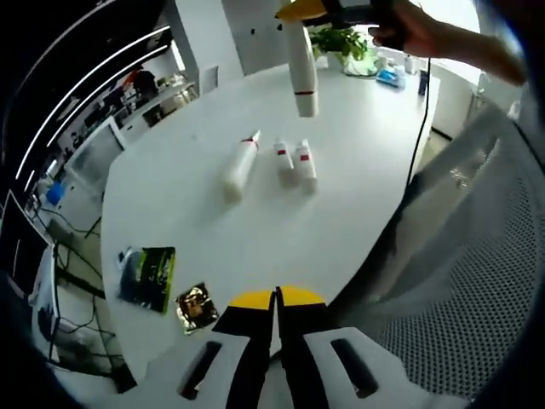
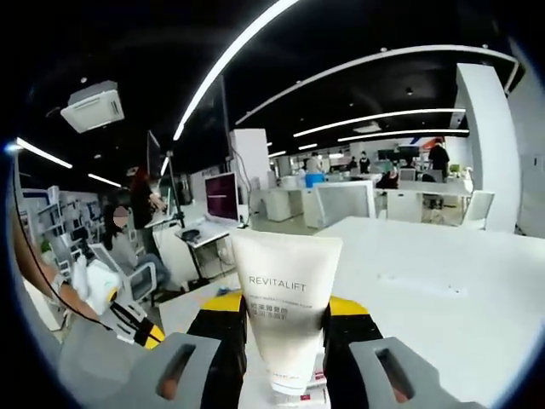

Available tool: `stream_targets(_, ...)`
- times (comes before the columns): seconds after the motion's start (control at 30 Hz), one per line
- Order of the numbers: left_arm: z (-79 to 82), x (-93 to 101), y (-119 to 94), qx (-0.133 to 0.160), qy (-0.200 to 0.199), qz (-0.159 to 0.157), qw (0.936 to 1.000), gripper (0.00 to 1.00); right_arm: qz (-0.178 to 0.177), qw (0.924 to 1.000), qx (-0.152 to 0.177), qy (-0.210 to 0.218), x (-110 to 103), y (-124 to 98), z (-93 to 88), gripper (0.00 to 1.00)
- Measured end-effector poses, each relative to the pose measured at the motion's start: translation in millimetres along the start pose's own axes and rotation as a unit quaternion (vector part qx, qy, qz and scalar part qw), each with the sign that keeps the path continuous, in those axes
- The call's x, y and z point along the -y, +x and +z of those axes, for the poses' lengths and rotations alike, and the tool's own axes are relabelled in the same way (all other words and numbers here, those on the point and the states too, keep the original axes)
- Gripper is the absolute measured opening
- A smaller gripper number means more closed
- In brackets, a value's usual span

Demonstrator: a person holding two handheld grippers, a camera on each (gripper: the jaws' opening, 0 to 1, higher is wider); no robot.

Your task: Arrange the skincare products in the storage area until every visible bottle or jar stands upright without overlapping.

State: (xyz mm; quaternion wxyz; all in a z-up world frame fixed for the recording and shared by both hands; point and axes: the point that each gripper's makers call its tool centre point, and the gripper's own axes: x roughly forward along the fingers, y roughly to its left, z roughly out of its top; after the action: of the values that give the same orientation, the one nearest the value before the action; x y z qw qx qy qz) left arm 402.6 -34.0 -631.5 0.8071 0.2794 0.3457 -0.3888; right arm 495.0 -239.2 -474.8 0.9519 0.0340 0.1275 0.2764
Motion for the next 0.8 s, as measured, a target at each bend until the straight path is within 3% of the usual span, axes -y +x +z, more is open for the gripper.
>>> stream_targets(0.07,-3.7,-0.8,0,-0.008,0.0,0.001,1.0,0.0,-0.005,1.0,-0.002,0.002,6,4,-0.7,0.28)
stream_targets(0.1,-13.0,-0.4,-1,-0.036,-0.006,-0.003,0.9993,0.0,-0.008,1.0,-0.002,0.004,11,7,-0.3,0.28)
stream_targets(0.33,-14.5,6.4,0,-0.04,-0.002,-0.024,0.9989,0.0,-0.03,0.9995,0.002,0.001,41,24,6.0,0.28)
stream_targets(0.5,-23.8,4.5,3,-0.064,-0.007,-0.022,0.9977,0.0,-0.045,0.999,-0.001,0.001,58,32,6.6,0.28)
stream_targets(0.67,-25.2,7.9,4,-0.064,-0.008,-0.03,0.9974,0.0,-0.059,0.9982,-0.005,0.01,74,41,2.8,0.28)
stream_targets(0.8,-19.7,6.5,3,-0.045,-0.018,-0.026,0.9985,0.0,-0.067,0.9976,-0.01,0.012,84,50,1.2,0.28)
